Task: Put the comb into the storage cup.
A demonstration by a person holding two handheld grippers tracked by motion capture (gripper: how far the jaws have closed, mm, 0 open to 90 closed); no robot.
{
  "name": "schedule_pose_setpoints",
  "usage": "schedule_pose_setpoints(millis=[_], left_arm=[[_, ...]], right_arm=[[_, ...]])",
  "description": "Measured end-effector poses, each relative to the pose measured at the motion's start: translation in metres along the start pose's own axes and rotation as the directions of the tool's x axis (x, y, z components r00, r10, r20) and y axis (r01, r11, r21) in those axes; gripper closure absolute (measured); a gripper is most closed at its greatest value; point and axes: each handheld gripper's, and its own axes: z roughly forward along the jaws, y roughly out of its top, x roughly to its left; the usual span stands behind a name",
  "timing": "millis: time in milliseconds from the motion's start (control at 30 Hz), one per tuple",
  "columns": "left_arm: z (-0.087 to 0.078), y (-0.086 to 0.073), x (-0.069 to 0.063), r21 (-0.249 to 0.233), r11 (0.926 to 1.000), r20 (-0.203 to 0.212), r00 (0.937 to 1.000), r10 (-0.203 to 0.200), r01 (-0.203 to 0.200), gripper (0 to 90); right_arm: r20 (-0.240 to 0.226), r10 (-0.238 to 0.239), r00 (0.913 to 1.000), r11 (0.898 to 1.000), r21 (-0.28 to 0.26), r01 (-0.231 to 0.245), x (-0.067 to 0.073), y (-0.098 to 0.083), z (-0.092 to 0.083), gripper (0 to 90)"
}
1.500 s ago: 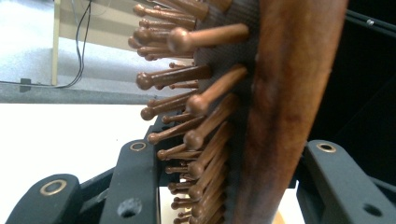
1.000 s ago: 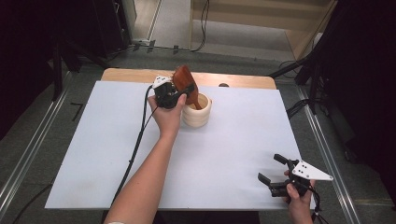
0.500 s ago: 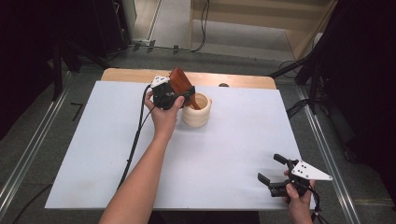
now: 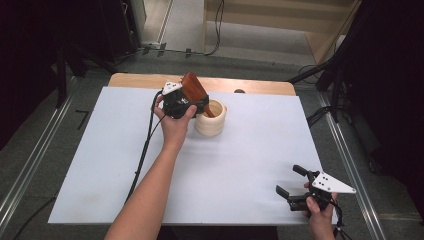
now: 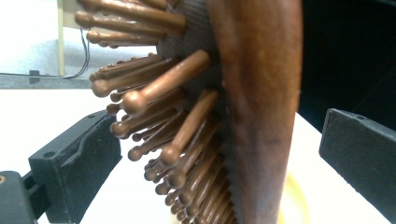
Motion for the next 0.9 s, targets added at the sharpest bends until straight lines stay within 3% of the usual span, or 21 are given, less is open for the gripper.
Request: schedule_pose_setpoints(millis=[333,900], left_arm=[[-0.007,-0.005,0.002,0.008,0.9997,-0.019,0.9996,0.023,-0.023,0.0],[-0.036,-0.010,0.006,-0.002,0.9981,-0.029,0.9977,0.061,-0.061,0.0]], right_arm=[[0.004,0.003,1.0000,1.000,0.003,-0.003,0.000,0.000,0.000,0.0],[0.011,-0.005,0.9999,1.000,0.012,0.005,0.001,0.000,0.002,0.0]])
